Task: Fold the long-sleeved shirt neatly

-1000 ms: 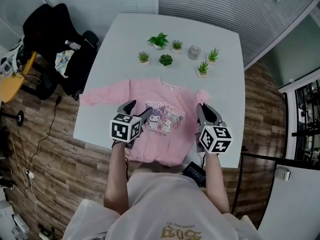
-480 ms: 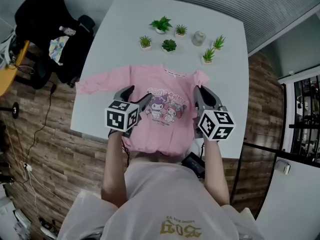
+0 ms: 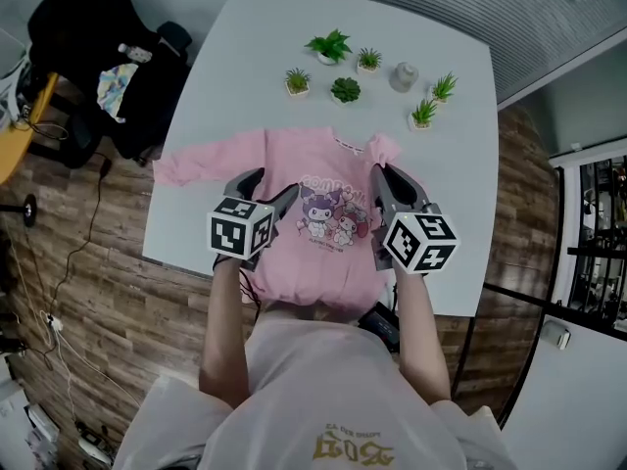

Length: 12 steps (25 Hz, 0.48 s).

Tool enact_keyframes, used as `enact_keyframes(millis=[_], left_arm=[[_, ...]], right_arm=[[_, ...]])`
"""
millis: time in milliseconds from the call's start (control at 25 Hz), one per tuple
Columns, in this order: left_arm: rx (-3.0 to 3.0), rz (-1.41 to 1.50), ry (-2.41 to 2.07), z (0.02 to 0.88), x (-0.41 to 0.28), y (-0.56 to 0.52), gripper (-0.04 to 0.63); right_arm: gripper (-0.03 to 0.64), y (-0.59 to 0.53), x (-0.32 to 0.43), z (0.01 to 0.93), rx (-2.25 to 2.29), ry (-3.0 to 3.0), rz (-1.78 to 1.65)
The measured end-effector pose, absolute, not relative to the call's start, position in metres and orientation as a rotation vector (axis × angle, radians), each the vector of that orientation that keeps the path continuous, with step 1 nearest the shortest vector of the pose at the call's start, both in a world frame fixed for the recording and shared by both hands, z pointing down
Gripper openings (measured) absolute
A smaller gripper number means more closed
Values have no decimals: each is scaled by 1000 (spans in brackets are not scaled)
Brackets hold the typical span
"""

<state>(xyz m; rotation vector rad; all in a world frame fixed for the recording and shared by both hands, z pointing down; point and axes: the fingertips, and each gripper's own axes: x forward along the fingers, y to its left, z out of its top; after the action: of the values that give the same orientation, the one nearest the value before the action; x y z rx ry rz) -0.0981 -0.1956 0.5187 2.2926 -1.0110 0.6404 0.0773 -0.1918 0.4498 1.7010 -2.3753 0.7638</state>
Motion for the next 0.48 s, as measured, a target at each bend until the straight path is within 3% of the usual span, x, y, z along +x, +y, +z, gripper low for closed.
enact_keyframes(millis=[480], left_arm=[[2248,699,-968,559,-118,-212,322]], right_arm=[[41,-231,12,510,1505,-2341,630]])
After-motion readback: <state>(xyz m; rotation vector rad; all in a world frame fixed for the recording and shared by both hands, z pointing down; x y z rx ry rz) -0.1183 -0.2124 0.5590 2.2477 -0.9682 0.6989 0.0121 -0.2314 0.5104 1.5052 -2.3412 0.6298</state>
